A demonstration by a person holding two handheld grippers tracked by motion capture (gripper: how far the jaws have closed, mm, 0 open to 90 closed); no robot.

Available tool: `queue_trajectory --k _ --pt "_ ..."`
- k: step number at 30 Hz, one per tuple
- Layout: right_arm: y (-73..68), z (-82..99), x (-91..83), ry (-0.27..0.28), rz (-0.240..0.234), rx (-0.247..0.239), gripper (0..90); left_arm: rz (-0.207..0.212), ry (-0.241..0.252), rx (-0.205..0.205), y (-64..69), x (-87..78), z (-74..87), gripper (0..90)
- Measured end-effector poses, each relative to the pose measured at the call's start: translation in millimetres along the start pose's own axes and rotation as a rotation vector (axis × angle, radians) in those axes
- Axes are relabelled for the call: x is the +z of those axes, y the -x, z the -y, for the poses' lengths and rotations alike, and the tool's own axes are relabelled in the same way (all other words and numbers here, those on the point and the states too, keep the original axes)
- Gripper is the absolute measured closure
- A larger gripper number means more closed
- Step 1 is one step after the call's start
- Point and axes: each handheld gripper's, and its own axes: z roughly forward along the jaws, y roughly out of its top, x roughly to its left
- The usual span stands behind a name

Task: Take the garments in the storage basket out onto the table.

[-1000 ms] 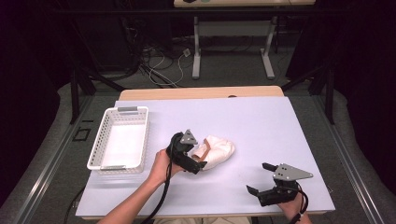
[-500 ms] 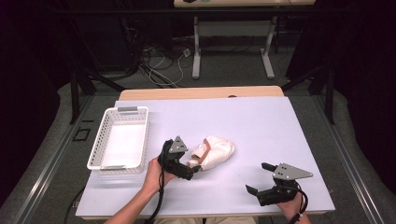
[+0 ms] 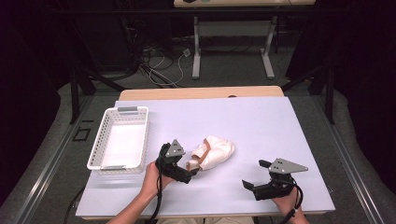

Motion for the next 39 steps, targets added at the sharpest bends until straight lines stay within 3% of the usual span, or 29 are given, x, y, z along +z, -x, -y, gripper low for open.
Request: queue_trajectory --k 14,18,24,28,32,39 --pt "-3.8 -25.4 37.9 -0.051 -0.033 -0.012 0.0 -0.008 0.007 -0.021 -0.9 -5.1 1.2 0.2" --pt "-4.2 -29.9 42.7 -0.047 -0.036 -0.016 0.0 0.014 0.017 -0.024 -1.1 -3.6 2.4 0.2" --pt "-5.0 -36.9 48.8 -0.043 -0.037 -0.024 0.0 0.009 0.014 -0.026 -2.5 -4.1 2.9 0.1" --pt "-3.1 -40.1 52.1 -0.04 -0.032 -0.012 0.4 0.025 0.033 -0.05 -4.2 -3.8 3.5 0.1" --pt "-1.0 -42.5 57.5 -0.04 -0.036 -0.01 0.6 0.012 0.037 -0.06 -5.9 -5.8 4.5 0.1" --pt "-0.6 -48.9 64.5 -0.047 -0.025 -0.016 2.2 0.011 0.011 -0.043 -4.6 -2.4 4.6 0.1"
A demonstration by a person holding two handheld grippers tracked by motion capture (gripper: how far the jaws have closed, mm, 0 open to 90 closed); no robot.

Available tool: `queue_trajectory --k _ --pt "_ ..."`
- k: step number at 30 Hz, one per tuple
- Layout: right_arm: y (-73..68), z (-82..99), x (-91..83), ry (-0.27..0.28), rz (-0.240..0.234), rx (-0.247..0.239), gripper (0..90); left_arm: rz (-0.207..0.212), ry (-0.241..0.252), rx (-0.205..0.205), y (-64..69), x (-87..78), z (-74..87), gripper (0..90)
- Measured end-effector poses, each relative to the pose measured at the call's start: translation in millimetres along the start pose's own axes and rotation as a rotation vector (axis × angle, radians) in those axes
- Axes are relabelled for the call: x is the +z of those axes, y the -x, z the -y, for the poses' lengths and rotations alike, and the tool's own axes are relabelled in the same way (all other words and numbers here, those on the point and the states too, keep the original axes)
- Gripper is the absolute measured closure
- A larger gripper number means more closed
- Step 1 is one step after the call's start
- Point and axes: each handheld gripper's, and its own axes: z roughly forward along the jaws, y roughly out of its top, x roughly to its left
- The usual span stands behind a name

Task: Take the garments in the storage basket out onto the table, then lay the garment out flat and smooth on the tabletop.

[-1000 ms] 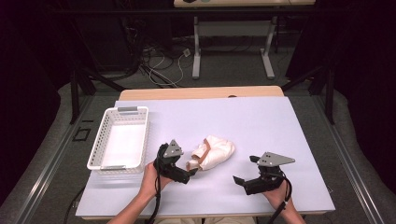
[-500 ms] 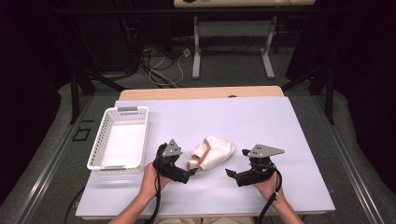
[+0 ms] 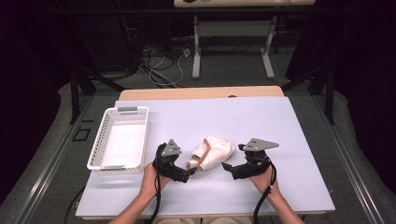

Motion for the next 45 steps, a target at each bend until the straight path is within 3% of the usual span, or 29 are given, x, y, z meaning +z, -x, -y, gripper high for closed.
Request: queue_trajectory --k 6,10,13,14,16,17,18,21,25,26,29,32,36,45 --pt "0.1 -3.4 6.7 -0.004 0.005 -0.001 6.2 0.006 -0.03 0.005 2.3 6.2 0.5 0.1" --pt "-2.0 -6.7 13.4 -0.019 0.008 -0.004 15.1 -0.013 -0.058 0.01 4.1 9.9 0.2 1.0" --pt "-4.2 -8.7 25.4 -0.046 0.018 -0.014 24.0 -0.001 -0.073 0.006 3.1 13.4 1.6 16.8" --pt "-4.2 -8.7 25.4 -0.046 0.018 -0.014 24.0 -0.001 -0.073 0.006 3.1 13.4 1.6 17.9" --pt "-7.8 -8.1 36.1 -0.081 0.023 -0.028 39.0 0.012 -0.072 0.021 3.4 15.1 2.1 27.6" --pt "-7.8 -8.1 36.1 -0.081 0.023 -0.028 39.0 0.012 -0.072 0.021 3.4 15.1 2.1 31.2" --pt "-8.3 -7.4 40.0 -0.093 0.031 -0.03 44.7 0.019 -0.07 0.023 3.6 15.7 2.5 31.2" --pt "-9.4 -3.7 48.8 -0.137 0.034 -0.031 57.9 0.02 -0.081 0.038 6.1 19.0 3.8 46.3" --pt "-8.8 0.7 49.5 -0.135 0.054 -0.028 77.2 0.03 -0.104 0.063 9.1 25.5 7.3 68.8" --pt "-8.8 0.7 49.5 -0.135 0.054 -0.028 77.2 0.032 -0.105 0.061 9.6 27.8 8.5 68.8" --pt "-10.0 0.8 47.3 -0.134 0.066 -0.043 86.4 0.048 -0.114 0.048 9.3 33.7 11.3 81.0" --pt "-10.5 -0.4 44.8 -0.132 0.068 -0.054 87.5 0.055 -0.109 0.035 9.3 35.2 12.1 82.5" --pt "-10.8 -1.4 40.3 -0.122 0.075 -0.075 88.3 0.052 -0.098 0.056 9.5 30.6 9.9 84.0" --pt "-7.9 -4.7 28.2 -0.111 0.1 -0.093 89.4 0.038 -0.038 0.027 7.0 17.6 5.9 84.7"
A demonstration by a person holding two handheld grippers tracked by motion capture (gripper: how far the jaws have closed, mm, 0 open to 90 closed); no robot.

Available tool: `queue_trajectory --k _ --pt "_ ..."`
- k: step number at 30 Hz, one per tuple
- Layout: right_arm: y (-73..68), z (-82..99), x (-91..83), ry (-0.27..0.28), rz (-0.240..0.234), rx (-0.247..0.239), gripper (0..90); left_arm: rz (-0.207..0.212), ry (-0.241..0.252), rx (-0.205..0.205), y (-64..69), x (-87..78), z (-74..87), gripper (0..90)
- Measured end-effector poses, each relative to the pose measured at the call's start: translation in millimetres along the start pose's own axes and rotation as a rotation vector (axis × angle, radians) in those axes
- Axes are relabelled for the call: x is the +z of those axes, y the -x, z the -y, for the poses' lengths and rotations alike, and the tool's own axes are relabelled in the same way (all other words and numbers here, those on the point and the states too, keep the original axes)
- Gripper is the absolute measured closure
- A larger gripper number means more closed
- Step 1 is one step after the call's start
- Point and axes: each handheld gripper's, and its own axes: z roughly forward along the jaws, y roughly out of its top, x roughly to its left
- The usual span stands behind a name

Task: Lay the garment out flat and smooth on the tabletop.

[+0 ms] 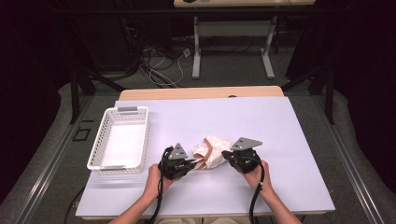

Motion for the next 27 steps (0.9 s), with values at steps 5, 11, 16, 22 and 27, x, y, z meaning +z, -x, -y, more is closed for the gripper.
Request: queue_trajectory --k 5,11,16,22,27 --pt "5.0 2.9 -1.0 -0.009 0.016 0.004 89.5 -0.011 0.018 0.005 0.8 -4.5 -2.1 84.8" --pt "16.9 9.3 1.0 -0.047 0.047 0.045 89.2 -0.011 0.0 0.005 -0.8 -2.0 -0.7 84.6" --pt "17.1 8.3 -2.3 -0.052 0.032 0.053 78.4 0.0 -0.018 0.009 -0.2 0.8 -1.5 75.5" --pt "-0.7 -6.1 -5.3 0.015 -0.047 0.042 47.0 0.024 -0.037 0.008 3.1 7.8 -2.6 50.4" --pt "-21.7 -6.0 15.2 -0.055 -0.069 -0.018 64.3 0.023 -0.058 0.036 8.8 15.2 -0.2 67.3"
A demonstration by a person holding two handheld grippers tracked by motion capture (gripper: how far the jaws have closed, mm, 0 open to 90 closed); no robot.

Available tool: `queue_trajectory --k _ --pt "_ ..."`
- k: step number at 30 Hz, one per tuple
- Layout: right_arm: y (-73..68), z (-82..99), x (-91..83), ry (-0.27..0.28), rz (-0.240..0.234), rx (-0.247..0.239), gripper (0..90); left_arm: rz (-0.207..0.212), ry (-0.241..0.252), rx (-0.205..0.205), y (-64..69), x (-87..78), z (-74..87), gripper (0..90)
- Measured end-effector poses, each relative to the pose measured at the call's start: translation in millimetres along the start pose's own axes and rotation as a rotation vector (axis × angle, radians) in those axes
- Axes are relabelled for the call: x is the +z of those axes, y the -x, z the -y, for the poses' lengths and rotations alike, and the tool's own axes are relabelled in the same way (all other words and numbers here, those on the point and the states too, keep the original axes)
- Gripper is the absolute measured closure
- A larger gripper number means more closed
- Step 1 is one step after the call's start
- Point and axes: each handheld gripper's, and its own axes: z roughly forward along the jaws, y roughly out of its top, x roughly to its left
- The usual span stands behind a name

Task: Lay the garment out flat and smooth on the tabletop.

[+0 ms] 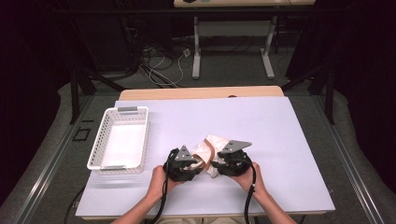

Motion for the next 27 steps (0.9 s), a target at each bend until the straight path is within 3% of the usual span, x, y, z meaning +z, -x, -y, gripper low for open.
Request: queue_trajectory --k 3,5,17,27 --pt "2.7 5.0 3.5 -0.016 0.007 0.0 83.9 -0.003 -0.021 0.016 2.1 5.0 2.8 78.8" --pt "6.4 6.8 2.1 -0.013 0.014 0.012 88.4 0.003 -0.028 0.015 1.7 6.9 3.6 82.3" --pt "26.9 8.4 -23.8 0.044 0.091 0.037 89.9 -0.028 0.042 -0.042 -10.6 -10.7 2.3 84.3" --pt "41.0 13.7 -32.8 0.045 0.162 0.055 90.0 -0.053 0.037 -0.055 -16.0 -20.7 4.1 84.3"
